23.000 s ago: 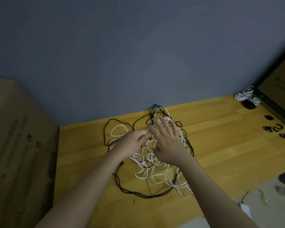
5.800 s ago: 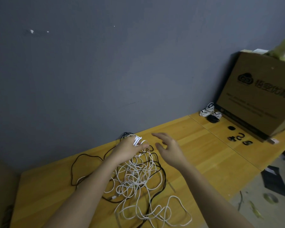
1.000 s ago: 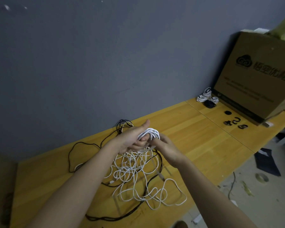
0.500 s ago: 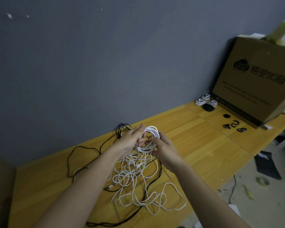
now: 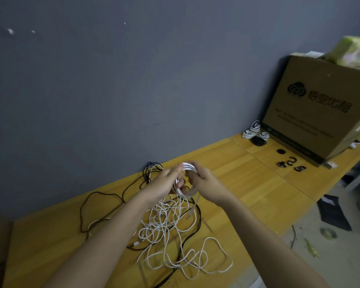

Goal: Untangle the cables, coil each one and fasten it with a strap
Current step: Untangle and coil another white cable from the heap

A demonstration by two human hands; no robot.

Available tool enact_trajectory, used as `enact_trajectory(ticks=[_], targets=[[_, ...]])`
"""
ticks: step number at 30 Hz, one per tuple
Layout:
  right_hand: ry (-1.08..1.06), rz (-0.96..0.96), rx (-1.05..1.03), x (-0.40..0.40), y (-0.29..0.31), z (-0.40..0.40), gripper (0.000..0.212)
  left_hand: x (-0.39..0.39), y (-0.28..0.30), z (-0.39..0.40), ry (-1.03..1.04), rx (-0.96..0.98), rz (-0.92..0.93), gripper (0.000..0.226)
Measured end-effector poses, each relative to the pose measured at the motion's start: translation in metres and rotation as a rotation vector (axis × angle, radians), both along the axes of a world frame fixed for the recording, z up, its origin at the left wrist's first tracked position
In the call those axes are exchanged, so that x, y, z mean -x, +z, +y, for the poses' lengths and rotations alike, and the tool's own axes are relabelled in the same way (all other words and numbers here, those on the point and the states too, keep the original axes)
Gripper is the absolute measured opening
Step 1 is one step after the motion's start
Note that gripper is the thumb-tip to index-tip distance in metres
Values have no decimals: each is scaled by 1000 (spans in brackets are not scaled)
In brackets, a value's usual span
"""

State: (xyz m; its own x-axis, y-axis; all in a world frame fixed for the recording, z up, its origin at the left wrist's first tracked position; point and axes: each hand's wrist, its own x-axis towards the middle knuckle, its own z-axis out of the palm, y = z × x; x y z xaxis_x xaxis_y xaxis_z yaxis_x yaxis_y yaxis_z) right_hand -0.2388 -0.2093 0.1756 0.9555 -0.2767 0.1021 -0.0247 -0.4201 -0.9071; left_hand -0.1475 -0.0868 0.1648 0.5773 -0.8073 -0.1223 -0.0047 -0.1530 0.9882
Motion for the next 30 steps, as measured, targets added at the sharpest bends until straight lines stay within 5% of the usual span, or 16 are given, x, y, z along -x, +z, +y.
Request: enact_trajectory(ticks=[9, 13, 20, 30], targets=[[-197, -37, -462, -4, -13, -1, 35, -9, 6, -29, 300, 280, 236, 41], [-351, -34, -415, -19, -15, -10, 52, 1, -8, -51, 357, 306, 330, 41], [-353, -79, -198, -10, -25, -55, 14, 23, -20, -87, 348, 125, 230, 42], [-270, 18, 222, 15, -56, -202, 24, 30, -36, -197, 126, 1, 305, 32]])
